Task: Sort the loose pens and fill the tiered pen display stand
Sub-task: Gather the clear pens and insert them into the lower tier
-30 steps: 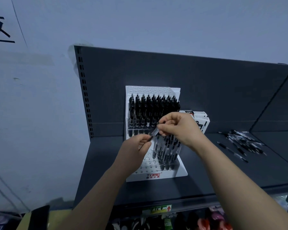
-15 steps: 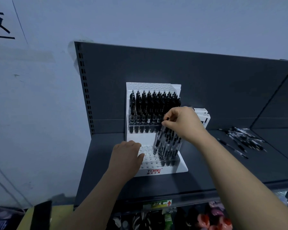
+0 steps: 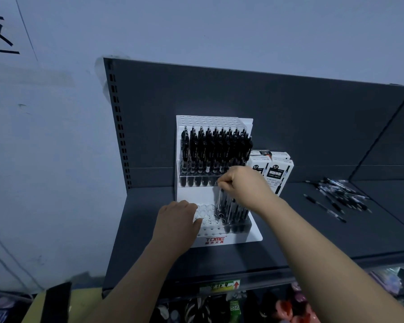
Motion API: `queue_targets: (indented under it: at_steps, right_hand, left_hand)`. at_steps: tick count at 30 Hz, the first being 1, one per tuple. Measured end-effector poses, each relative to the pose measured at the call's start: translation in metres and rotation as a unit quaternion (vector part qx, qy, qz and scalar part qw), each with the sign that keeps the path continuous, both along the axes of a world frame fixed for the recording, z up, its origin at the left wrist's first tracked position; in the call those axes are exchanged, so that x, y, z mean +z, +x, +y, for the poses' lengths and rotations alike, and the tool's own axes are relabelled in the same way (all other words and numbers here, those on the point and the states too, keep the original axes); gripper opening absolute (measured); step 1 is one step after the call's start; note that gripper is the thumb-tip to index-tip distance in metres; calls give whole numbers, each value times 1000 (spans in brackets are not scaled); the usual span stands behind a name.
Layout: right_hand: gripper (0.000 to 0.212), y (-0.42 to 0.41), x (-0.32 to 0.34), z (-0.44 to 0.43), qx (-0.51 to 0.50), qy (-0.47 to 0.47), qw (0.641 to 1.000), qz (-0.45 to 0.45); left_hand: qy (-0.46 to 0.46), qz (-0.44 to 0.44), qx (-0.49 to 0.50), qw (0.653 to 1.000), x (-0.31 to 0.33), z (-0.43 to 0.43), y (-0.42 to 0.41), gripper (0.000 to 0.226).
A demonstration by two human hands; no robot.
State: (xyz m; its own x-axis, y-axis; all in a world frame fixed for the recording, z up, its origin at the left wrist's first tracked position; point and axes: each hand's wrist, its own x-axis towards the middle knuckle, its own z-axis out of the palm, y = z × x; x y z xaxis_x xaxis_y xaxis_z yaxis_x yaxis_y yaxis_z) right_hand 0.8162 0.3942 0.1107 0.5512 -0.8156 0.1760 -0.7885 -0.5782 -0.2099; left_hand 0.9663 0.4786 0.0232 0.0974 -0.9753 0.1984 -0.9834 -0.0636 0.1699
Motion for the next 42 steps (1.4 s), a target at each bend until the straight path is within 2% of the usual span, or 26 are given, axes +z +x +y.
queue_targets:
  at_steps: [7,12,17,23,26,31,37,42]
  right_hand:
    - [10,-6,-4,-1,-56,9,997,-45]
    - [6,-5,-3,0,-47,2,998,-48]
    - [26,-22,-2,4,-40,-60,995,-70]
    - [34,-62,-7,14,-64,-98,992,-38]
    - [34,-89,-12,17,-82,-95,991,-36]
    - [31,-156,-20,11,-107,-90,990,-33]
    - [44,-272,-41,-15,-136,-53,989,-7]
    - [36,-359,-60,-47,-162,-21,987,9]
  left_hand:
    - [-2,6,-4,1000,0,2,1,38]
    - [-4,13,-6,1000,3,2,0,38]
    - [-28,7,-8,1000,12,1,1,36]
    - [-80,0,-31,996,33,-3,-20,38]
    - [-136,-7,-65,989,43,-11,-47,29]
    - [-159,21,-110,981,62,-27,-119,45]
    - [-101,6,-130,986,50,-62,-228,36]
    - [-30,41,-111,993,25,-102,-307,45]
